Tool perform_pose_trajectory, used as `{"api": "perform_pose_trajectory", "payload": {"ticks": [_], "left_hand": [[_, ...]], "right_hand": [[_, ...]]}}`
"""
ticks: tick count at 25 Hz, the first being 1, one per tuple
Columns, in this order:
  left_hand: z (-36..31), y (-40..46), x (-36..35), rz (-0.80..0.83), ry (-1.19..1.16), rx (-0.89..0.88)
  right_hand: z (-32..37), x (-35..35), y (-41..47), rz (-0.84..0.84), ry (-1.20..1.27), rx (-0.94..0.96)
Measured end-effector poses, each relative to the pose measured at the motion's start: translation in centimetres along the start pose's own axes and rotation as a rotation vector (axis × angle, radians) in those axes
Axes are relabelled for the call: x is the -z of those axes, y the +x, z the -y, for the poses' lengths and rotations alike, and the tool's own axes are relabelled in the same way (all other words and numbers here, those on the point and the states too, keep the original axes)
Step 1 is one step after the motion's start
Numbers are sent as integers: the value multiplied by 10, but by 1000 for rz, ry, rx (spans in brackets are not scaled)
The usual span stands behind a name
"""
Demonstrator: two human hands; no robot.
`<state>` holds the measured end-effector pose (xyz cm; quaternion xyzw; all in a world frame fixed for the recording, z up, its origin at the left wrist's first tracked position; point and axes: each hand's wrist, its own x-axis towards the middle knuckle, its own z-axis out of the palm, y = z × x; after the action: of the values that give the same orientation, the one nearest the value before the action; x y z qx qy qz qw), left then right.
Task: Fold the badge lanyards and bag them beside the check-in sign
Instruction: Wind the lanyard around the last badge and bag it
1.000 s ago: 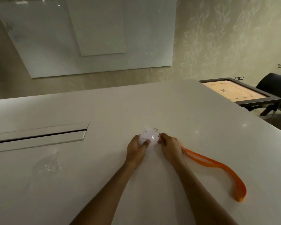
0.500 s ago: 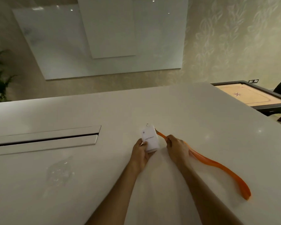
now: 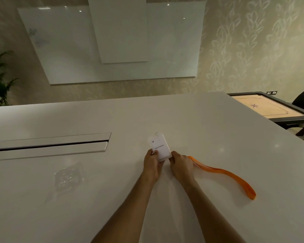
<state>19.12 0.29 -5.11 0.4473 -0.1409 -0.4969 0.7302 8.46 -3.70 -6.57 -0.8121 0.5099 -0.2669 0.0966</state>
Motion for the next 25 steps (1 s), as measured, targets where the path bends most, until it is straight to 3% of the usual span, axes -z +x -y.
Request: {"api": "perform_pose_trajectory", "payload": {"ticks": [8, 19, 25], "left_hand": [[3, -10, -5, -131, 188, 7], [-21, -13, -22, -225, 271, -177], [-42, -19, -26, -248, 369, -286]], "right_hand": [[15, 2, -27, 11, 146, -47], [35, 27, -63, 206, 681, -211], [56, 52, -76, 291, 716, -242]]}}
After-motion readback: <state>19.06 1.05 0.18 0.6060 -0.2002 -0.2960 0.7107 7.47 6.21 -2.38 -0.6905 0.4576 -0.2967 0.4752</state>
